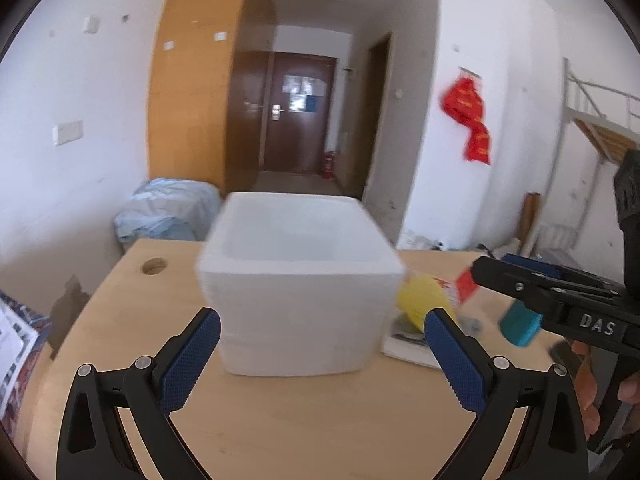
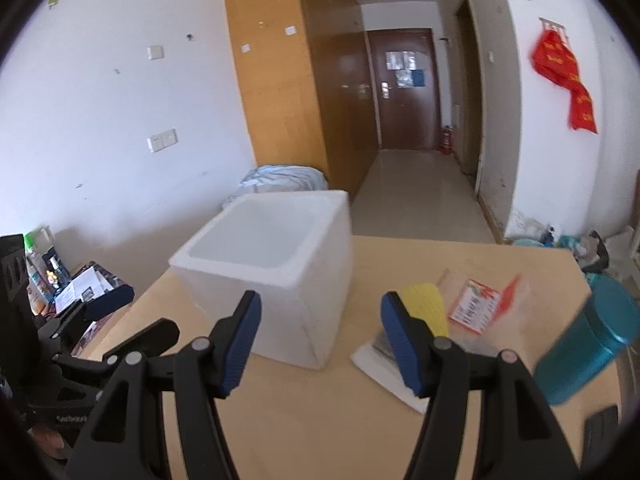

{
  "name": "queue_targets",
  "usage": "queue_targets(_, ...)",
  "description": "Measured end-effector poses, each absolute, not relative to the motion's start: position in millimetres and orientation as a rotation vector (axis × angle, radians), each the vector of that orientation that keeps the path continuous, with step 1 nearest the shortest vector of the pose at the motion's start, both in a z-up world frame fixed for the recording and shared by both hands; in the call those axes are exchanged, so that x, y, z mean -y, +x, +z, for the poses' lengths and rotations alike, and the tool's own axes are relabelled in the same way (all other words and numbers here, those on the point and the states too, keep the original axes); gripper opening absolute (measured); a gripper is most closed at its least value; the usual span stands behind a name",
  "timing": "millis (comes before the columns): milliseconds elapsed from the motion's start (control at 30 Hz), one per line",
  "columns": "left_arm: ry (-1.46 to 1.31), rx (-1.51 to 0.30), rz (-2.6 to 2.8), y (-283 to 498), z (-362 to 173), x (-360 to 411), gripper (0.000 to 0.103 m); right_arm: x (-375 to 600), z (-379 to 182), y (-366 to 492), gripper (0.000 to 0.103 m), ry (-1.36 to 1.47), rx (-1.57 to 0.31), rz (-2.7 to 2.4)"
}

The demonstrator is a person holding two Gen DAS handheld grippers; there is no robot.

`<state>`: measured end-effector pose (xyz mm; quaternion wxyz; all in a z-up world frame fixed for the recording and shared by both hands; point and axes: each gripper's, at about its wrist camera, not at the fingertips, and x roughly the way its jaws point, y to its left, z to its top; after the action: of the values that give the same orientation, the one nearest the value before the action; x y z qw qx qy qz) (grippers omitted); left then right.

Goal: Organize soft objects
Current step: 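Move both tools back toward the yellow net and the plastic bag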

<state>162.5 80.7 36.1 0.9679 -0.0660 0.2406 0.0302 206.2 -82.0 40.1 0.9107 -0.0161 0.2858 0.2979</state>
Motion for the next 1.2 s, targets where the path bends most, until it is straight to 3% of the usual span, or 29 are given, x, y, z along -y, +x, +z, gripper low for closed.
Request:
queue_targets(467, -0.128, -0.522, -0.121, 156.6, 15.0, -16.4, 0.102, 156.4, 13.7, 169.2, 0.066, -0.07, -0.615, 0.459)
queue_targets(1200, -0.085, -0.613, -0.232, 219.9, -19.6, 34.6, 0.102, 183.0, -15.9, 247.1, 0.066, -0.021, -0.682, 0.512)
